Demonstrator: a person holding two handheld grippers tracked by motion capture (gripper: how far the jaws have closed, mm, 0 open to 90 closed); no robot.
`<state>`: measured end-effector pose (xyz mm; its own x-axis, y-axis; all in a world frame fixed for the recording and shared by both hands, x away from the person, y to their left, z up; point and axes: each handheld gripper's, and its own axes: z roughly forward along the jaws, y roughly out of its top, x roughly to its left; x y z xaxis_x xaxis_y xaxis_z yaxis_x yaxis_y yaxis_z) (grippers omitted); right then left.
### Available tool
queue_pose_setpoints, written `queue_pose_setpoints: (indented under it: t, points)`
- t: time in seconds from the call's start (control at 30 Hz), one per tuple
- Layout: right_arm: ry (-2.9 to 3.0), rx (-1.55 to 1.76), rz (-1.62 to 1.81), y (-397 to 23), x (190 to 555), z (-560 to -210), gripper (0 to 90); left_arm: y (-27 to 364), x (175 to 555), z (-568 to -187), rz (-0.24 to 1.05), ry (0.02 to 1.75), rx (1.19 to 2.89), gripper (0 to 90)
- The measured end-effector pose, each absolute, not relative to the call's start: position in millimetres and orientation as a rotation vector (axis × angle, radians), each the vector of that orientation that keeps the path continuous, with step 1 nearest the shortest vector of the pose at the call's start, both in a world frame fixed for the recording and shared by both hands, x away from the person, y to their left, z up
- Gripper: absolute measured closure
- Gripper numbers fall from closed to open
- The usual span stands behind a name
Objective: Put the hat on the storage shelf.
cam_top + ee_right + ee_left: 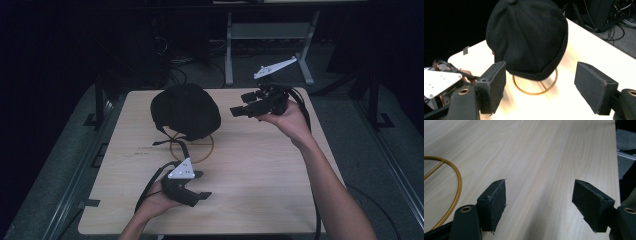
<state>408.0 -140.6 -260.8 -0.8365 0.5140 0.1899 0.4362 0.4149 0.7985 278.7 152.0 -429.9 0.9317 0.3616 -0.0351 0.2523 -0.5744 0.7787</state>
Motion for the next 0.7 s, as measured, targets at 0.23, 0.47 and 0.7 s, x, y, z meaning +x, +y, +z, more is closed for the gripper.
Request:
queue_pose_setpoints:
  t: [0.23, 0.47, 0.7]
  points:
    - [2.567, 0.896, 1.396, -155, 403, -275, 24.4, 153, 279, -429, 0.162, 0.439, 2.218, 27.1]
    - [2.563, 0.926, 1.398, -168, 397, -285, 23.8, 153, 280, -429, 0.161, 0.44, 2.216, 26.9]
    - [2.558, 0.963, 1.405, -180, 390, -296, 23.6, 154, 280, -429, 0.157, 0.442, 2.218, 26.8]
